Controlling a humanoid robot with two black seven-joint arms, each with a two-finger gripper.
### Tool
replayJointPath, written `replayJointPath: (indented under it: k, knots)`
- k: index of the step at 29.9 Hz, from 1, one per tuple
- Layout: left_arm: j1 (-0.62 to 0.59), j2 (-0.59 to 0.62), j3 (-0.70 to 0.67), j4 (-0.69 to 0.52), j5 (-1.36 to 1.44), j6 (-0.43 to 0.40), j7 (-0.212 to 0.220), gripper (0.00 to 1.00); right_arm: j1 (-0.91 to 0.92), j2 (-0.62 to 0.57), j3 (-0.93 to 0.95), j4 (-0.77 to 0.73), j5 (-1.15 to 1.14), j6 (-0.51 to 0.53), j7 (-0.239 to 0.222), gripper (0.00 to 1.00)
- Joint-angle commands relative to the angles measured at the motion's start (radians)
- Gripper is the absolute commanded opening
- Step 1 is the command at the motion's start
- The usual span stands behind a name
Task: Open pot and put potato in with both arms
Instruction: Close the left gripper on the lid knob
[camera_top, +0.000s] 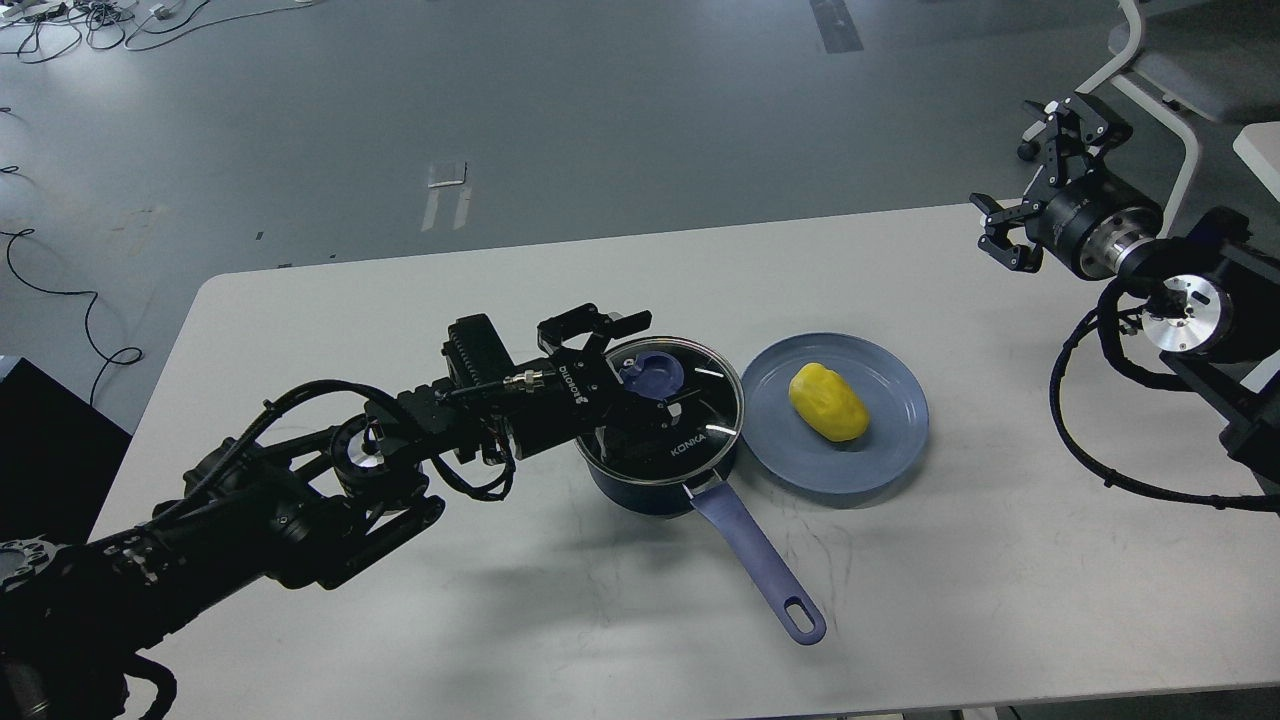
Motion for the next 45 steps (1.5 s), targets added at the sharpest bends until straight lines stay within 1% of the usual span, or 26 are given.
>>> replayJointPath:
  k: [1,14,19,22,23,24,25,26,27,30,34,35,40,45]
  knots:
    - [0.012,0.000,0.000,0.000,0.001,-0.002,0.000,0.98,0.000,0.000,-0.001,0.000,0.000,0.000,0.000,1.00]
    - [0.022,-0.003,0.000,0.003,0.000,-0.008,0.000,0.98,-0.006,0.002,-0.002,-0.005,-0.001,0.000,0.000,1.00]
    - [0.035,0.005,0.000,0.003,-0.003,-0.006,0.000,0.95,-0.006,0.002,-0.004,-0.026,-0.002,0.000,0.000,1.00]
    - [0.036,0.019,0.000,0.003,-0.003,-0.006,0.000,0.82,-0.006,0.002,-0.004,-0.026,-0.002,0.000,0.000,1.00]
    - [0.036,0.019,0.000,0.003,-0.003,-0.006,0.000,0.76,-0.006,0.002,-0.004,-0.026,-0.002,0.000,0.000,1.00]
    - [0.036,0.019,0.000,0.005,-0.003,-0.006,0.000,0.73,-0.006,0.002,-0.004,-0.026,-0.002,0.000,0.000,1.00]
    - [0.036,0.019,0.000,0.005,-0.003,-0.006,0.000,0.73,-0.006,0.002,-0.004,-0.026,-0.002,0.000,0.000,1.00]
    - [0.036,0.019,0.000,0.008,-0.003,-0.008,0.000,0.68,-0.006,0.002,-0.004,-0.026,-0.002,0.000,0.000,1.00]
    - [0.036,0.017,0.000,0.012,-0.003,-0.006,0.000,0.66,-0.006,0.002,-0.004,-0.026,-0.002,0.000,0.000,1.00]
    - [0.036,0.016,0.000,0.014,-0.003,-0.006,0.000,0.63,-0.006,0.002,-0.004,-0.026,-0.002,0.000,0.000,1.00]
    - [0.036,0.017,0.000,0.014,-0.002,-0.006,0.000,0.62,-0.006,0.000,-0.004,-0.028,-0.002,0.000,0.000,1.00]
    - [0.036,0.017,0.000,0.014,-0.002,-0.006,0.000,0.59,-0.006,0.000,-0.004,-0.029,-0.002,0.000,0.000,1.00]
    - [0.035,0.019,0.000,0.009,-0.003,-0.006,0.000,0.49,-0.006,0.002,-0.005,-0.047,-0.002,0.000,0.000,1.00]
    - [0.033,0.029,-0.002,-0.003,-0.009,-0.006,0.000,0.49,-0.005,0.002,-0.005,-0.048,-0.002,0.000,0.000,1.00]
